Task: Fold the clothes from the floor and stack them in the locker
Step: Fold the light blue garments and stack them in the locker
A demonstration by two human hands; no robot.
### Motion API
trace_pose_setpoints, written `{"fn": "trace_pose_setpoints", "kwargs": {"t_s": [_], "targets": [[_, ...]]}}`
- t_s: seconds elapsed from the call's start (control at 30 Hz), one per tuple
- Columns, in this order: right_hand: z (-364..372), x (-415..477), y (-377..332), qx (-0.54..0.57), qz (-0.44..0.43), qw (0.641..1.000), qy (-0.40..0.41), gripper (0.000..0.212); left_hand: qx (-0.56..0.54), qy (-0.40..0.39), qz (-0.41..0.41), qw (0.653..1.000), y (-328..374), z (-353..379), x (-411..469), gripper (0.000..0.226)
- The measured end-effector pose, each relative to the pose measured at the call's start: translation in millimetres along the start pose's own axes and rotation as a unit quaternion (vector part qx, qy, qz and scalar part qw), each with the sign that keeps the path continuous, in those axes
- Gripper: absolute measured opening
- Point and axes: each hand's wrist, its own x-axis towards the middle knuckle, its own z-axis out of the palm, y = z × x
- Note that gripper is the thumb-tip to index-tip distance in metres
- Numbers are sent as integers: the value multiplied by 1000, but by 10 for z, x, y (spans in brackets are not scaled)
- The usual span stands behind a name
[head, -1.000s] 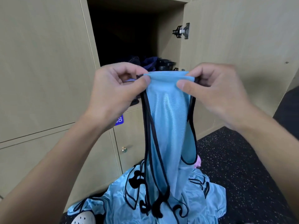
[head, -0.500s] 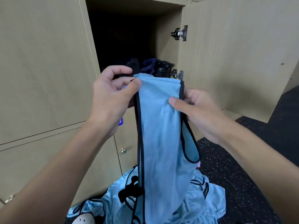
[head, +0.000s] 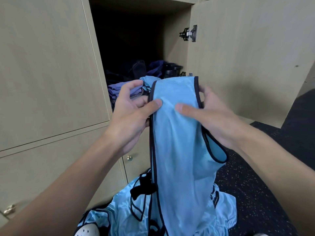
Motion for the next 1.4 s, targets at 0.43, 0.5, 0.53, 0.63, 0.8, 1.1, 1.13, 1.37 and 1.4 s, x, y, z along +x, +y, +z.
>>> {"fn": "trace_pose_setpoints", "kwargs": {"t_s": [0.43,0.5,0.53,0.63,0.8,1.1,1.13,1.37,1.4], "targets": [[-81,17,-6,7,22,999,49,79,56,-61,-62,995,-183,-43,-38,82],[-111,-3,-22,-21,59,998,-24,99,38,-17,-27,999,-149,-47,-13,74],[-117,-25,-31,-40,80,993,-77,108,31,4,-12,999,-125,-58,4,70],[-137,-45,-3,-82,104,981,-144,112,29,45,8,999,-50,-151,60,57],[-178,55,74,-58,54,996,36,79,60,61,20,996,-16,-231,83,50],[-76,65,100,72,71,988,118,41,52,10,-11,999,-40,-226,80,61],[-69,58,86,90,68,987,118,43,53,-15,-28,998,-60,-215,73,69],[-60,-7,139,60,87,992,-64,115,15,-7,-10,1000,-26,-152,62,67],[-35,-8,164,52,86,992,-80,117,11,1,-6,1000,-19,-149,64,66]]}}
